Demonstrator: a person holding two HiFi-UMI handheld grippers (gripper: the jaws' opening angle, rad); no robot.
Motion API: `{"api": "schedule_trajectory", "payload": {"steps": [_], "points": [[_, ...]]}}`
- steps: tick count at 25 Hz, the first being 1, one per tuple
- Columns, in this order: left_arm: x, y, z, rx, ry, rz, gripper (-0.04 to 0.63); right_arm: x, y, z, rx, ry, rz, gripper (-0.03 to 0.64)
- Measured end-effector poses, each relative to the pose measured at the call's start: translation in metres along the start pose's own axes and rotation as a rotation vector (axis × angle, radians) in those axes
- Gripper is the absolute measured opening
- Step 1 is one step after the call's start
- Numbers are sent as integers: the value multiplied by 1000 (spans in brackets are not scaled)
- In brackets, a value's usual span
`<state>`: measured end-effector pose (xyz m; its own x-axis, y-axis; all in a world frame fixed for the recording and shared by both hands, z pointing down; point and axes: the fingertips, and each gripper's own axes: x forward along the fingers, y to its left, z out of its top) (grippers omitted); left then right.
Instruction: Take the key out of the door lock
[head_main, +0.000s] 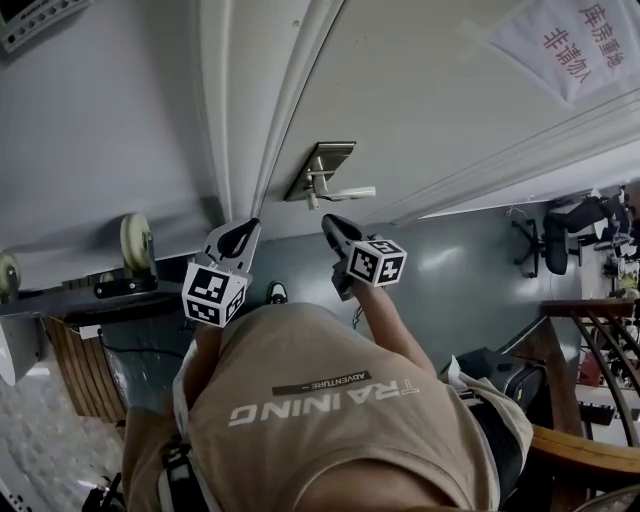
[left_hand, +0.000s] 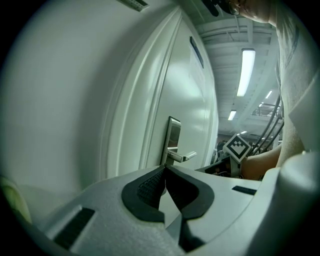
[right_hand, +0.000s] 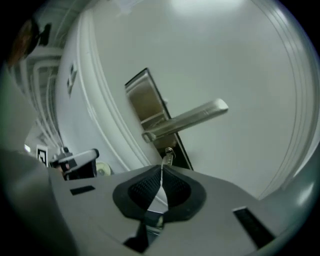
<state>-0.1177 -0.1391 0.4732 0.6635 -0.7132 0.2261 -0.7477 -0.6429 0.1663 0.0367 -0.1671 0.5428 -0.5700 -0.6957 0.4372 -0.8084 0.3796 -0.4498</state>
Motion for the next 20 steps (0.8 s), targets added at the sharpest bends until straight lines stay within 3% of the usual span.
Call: {"api": "schedule_trajectory", "payload": {"steps": [5, 12, 16, 20], "points": [[1, 0, 1, -10, -9, -1, 9, 4, -6, 0, 458, -79, 138, 17], [-1, 6, 1, 4, -1, 7, 9, 11, -18, -10, 841, -163, 244, 17], [-2, 9, 2, 8, 0, 11, 9, 16, -18, -11, 965, -200, 299, 17], [1, 9, 3, 13, 5, -1, 9, 21, -18, -11, 993, -200, 287, 17]]}}
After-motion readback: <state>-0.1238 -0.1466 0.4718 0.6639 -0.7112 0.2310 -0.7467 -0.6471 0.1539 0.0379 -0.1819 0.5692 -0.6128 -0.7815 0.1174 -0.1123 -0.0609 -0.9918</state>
